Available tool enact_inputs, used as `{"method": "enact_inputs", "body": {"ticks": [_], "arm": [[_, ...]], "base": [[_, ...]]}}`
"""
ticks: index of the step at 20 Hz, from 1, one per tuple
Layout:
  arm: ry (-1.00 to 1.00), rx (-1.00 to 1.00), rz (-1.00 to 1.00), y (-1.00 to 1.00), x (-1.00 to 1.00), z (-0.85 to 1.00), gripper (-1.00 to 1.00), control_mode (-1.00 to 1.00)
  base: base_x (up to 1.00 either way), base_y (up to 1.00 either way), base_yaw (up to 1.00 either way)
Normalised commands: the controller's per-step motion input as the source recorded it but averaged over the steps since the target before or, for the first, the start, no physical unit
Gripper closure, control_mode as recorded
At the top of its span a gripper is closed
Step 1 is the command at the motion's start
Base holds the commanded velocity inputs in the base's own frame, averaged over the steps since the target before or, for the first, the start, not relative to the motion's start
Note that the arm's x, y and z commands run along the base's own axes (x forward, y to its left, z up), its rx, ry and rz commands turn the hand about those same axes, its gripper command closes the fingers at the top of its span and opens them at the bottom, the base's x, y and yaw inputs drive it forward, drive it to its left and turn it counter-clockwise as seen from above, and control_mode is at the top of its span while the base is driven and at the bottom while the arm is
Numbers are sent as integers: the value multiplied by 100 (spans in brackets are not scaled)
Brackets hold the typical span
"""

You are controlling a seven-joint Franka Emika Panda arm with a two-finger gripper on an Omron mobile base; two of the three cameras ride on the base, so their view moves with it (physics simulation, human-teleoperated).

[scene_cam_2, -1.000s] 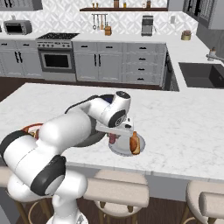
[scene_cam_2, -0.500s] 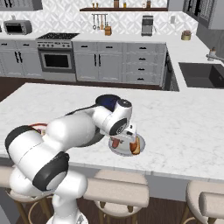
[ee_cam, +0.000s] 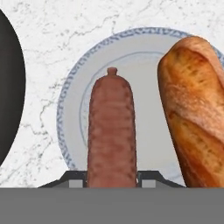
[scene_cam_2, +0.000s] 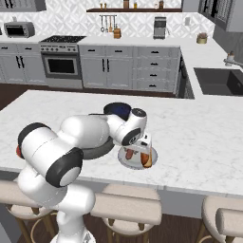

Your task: Place one bun and one sausage from the bowl on each plate.

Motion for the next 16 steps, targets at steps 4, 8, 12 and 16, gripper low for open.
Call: {"method": "enact_inputs", "body": {"ticks": [4,8,12,16], "arm": [[0,0,0,0,8,0,-100,-100],[0,0,0,0,8,0,-100,-100],[-2,0,0,0,3,9,-100,-100],[0,-7,0,0,-2,41,-100,-100]], "base": [[0,0,0],[0,0,0],[0,0,0],[0,0,0]]}}
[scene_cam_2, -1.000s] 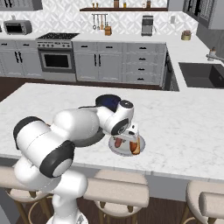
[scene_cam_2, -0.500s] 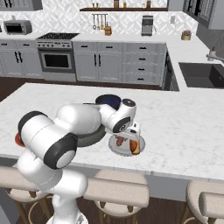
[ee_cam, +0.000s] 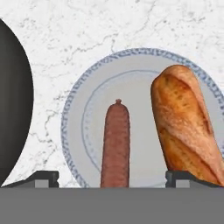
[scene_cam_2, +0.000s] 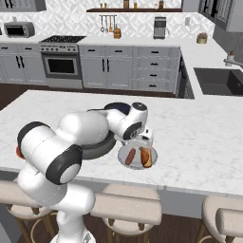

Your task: Place one bun and one sausage from the bowl on each plate.

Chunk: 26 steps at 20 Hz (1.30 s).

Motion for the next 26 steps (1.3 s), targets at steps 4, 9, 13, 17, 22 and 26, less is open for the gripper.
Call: {"method": "enact_inputs", "body": {"ticks": [4,9,13,17,22,26], "arm": [[0,-12,3,6,-23,95,-100,-100],[-12,-23,14,85,-63,87,-100,-100],[-9,-36,32,100,-81,77,-100,-100],[-2,-24,26,100,-84,33,-100,-100],[5,0,13,33,-15,-2,-100,-100],[3,0,5,18,0,-7,-100,-100]], "base": [[0,0,0],[0,0,0],[0,0,0],[0,0,0],[0,0,0],[0,0,0]]}}
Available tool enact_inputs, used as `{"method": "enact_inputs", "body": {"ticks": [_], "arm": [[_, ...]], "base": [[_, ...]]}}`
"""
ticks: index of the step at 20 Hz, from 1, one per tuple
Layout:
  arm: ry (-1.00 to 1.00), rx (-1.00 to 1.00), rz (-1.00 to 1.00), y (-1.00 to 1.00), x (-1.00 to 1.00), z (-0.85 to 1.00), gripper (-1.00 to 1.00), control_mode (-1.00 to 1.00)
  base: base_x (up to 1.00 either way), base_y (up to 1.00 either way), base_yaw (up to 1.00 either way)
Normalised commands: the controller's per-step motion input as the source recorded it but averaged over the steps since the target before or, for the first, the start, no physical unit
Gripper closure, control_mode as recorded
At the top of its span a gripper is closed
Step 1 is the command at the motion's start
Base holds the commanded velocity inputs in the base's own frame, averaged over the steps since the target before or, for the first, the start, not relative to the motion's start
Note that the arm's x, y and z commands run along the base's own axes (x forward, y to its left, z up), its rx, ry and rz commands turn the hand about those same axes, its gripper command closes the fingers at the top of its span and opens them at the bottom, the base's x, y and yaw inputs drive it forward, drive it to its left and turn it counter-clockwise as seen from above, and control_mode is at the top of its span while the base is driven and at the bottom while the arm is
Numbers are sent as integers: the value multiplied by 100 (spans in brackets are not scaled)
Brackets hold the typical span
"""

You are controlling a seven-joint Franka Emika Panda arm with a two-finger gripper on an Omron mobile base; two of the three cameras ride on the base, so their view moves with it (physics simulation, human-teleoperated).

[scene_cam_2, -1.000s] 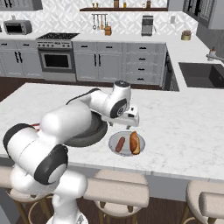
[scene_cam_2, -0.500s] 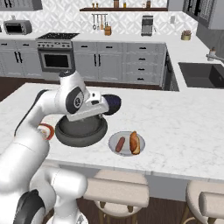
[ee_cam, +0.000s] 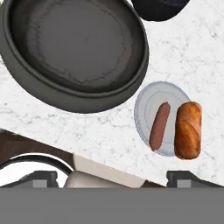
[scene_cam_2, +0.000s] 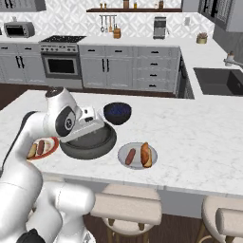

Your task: Place one bun and one sausage from the bowl on each plate.

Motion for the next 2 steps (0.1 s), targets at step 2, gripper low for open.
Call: {"method": "enact_inputs", "body": {"ticks": [2], "arm": [[5,0,0,12,0,0,-100,-100]], "base": [[0,0,0]]}}
